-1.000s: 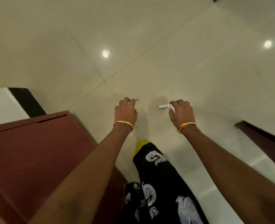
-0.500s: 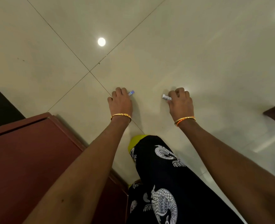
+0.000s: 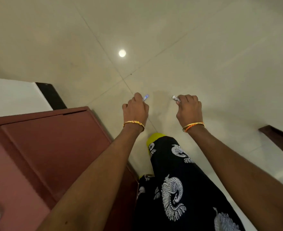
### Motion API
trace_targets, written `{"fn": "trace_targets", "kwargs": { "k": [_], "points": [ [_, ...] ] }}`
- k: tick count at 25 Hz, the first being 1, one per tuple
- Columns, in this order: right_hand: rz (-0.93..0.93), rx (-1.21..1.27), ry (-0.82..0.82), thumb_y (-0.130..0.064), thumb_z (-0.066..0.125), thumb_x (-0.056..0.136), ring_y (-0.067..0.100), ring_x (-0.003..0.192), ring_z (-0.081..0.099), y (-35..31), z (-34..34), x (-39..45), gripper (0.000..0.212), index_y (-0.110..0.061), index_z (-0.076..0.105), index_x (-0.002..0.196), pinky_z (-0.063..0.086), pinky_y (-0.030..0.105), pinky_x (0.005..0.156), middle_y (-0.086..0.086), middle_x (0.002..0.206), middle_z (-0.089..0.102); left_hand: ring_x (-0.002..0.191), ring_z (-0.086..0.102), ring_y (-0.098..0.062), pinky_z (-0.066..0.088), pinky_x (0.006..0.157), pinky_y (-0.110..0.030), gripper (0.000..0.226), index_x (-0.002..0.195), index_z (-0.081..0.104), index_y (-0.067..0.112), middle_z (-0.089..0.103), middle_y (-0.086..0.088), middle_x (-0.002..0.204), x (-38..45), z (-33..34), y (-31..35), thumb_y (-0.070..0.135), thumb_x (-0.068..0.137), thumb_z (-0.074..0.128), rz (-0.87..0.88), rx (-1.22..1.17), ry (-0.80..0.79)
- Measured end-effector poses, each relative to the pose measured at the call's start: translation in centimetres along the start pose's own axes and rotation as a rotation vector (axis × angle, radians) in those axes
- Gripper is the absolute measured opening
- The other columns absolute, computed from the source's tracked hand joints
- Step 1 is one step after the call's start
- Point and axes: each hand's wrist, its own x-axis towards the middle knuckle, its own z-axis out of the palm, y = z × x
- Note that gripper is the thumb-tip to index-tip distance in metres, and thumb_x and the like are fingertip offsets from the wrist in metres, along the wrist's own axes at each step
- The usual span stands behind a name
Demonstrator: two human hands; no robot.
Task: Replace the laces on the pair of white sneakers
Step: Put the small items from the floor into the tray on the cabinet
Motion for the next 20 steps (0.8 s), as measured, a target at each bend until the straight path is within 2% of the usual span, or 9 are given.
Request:
{"fn": "trace_targets", "kwargs": {
  "k": [3,5,8,11,16,19,20],
  "points": [
    [-0.074,0.078,0.076,-0.006,0.046,0.088,0.041,0.088,0.055,-5.2,-5.0,-0.1,0.024,0.000,0.064,0.102,0.036,0.038,0.071,0.019,0.096,0.064,0.081,0.053,-0.032,0.034,0.069,-0.036,0.019,0.108,0.047,0.003,0.058,-0.013,0.090,-3.7,-6.3,0.8,0.006,0.091,0.038,-0.014,-0.249,0.124],
    [-0.121,0.139,0.077,-0.013,0.038,0.090,0.038,0.092,0.053,-9.3,-8.2,-0.4,0.031,-0.003,0.062,0.106,0.031,0.035,0.073,0.016,0.099,0.064,0.084,0.054,-0.032,0.037,0.069,-0.036,0.025,0.113,0.049,0.002,0.061,-0.014,0.099,-6.0,-9.9,0.7,0.004,0.091,0.037,-0.037,-0.359,0.231],
    [-0.227,0.258,0.101,-0.018,0.037,0.093,0.035,0.093,0.053,-15.4,-12.2,-1.2,0.032,-0.003,0.061,0.107,0.032,0.034,0.074,0.014,0.101,0.064,0.079,0.057,-0.029,0.044,0.069,-0.038,0.024,0.101,0.054,0.004,0.066,-0.005,0.114,-9.2,-14.3,-0.2,0.007,0.084,0.036,-0.085,-0.493,0.432],
    [-0.356,0.381,0.115,-0.018,0.044,0.093,0.031,0.090,0.053,-22.2,-14.9,-3.8,0.024,-0.003,0.061,0.102,0.037,0.036,0.077,0.011,0.096,0.064,0.079,0.059,-0.029,0.046,0.072,-0.045,0.020,0.096,0.053,0.008,0.068,-0.008,0.105,-13.1,-18.9,-3.1,0.013,0.087,0.036,-0.223,-0.593,0.588],
    [-0.501,0.500,0.050,-0.019,0.060,0.089,0.017,0.089,0.050,-31.3,-17.2,-12.9,0.012,-0.008,0.062,0.095,0.040,0.032,0.076,0.000,0.092,0.063,0.084,0.053,-0.028,0.042,0.077,-0.044,0.020,0.087,0.055,0.014,0.057,0.001,0.081,-24.2,-23.3,-9.1,0.027,0.094,0.041,-0.472,-0.719,0.734],
    [-0.553,0.513,-0.065,-0.022,0.061,0.086,0.013,0.087,0.050,-35.1,-16.9,-19.7,0.012,-0.011,0.063,0.093,0.041,0.032,0.077,-0.004,0.091,0.062,0.084,0.053,-0.027,0.043,0.076,-0.038,0.031,0.089,0.064,0.010,0.056,-0.004,0.085,-31.7,-23.3,-13.0,0.035,0.093,0.046,-0.651,-0.728,0.845],
    [-0.571,0.505,-0.100,-0.024,0.061,0.086,0.016,0.088,0.051,-35.9,-16.4,-21.6,0.014,-0.012,0.063,0.093,0.042,0.033,0.077,-0.002,0.091,0.063,0.082,0.054,-0.025,0.044,0.075,-0.031,0.031,0.092,0.067,0.008,0.055,-0.005,0.086,-33.9,-23.1,-14.2,0.034,0.092,0.050,-0.724,-0.762,0.872]
  ]
}}
